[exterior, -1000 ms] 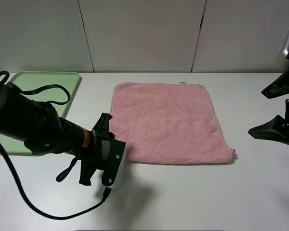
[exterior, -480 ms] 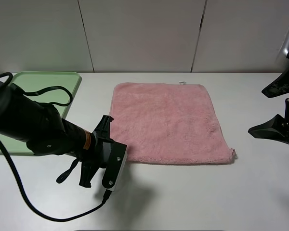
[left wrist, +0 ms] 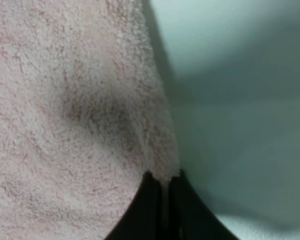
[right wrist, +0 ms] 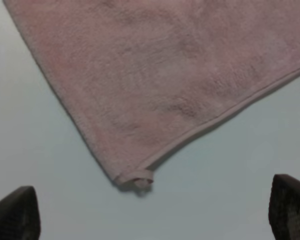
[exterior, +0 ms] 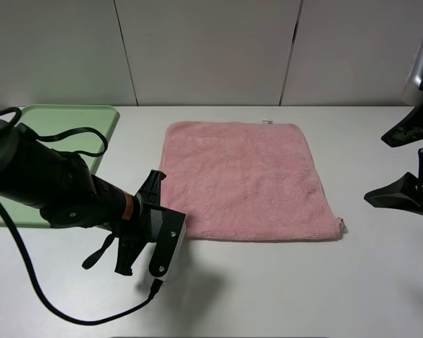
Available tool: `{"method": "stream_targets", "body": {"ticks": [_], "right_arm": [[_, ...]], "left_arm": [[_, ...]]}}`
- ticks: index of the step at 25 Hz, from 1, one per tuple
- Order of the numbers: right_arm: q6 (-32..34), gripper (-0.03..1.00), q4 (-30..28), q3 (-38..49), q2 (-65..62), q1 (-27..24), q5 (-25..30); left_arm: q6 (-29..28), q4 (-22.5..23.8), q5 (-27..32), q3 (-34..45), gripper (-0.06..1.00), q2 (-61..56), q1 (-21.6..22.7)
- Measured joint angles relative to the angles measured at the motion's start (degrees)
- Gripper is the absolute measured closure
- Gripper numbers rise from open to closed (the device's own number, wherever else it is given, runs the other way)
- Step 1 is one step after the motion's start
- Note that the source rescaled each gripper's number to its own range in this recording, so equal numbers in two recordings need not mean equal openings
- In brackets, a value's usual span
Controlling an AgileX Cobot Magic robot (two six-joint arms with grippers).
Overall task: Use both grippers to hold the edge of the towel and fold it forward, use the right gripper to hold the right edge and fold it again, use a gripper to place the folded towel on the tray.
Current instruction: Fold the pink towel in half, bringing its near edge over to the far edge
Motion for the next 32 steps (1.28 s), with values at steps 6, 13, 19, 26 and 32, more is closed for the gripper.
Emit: {"method": "stream_targets", "body": {"ticks": [6,13,19,26,32], "right_arm": [[-0.8,-0.03,1.1,5.7,0.0,0.0,-4.6],[-4.9,-0.03,4.3,9.2,0.0,0.0,-9.5],[-5.3,-0.03,6.1,9.2,2.4,0.0,-10.7],[-5.6,-0.03,7.6,9.2,10.3,0.0,-14.2],[-7.1,-0.03,9.6,9.3,16.2,0.0,-16.5]], "left_arm": [[0.3,0.0,-0.1,0.0,0.94,0.0,0.0],[2.1,0.0,-0.1,0.0,0.94,0.0,0.0],[2.1,0.0,-0.2,0.0,0.94,0.0,0.0],[2.2,0.0,-0.3,0.0,0.94,0.0,0.0],[2.2,0.0,-0.3,0.0,0.94,0.0,0.0]]}}
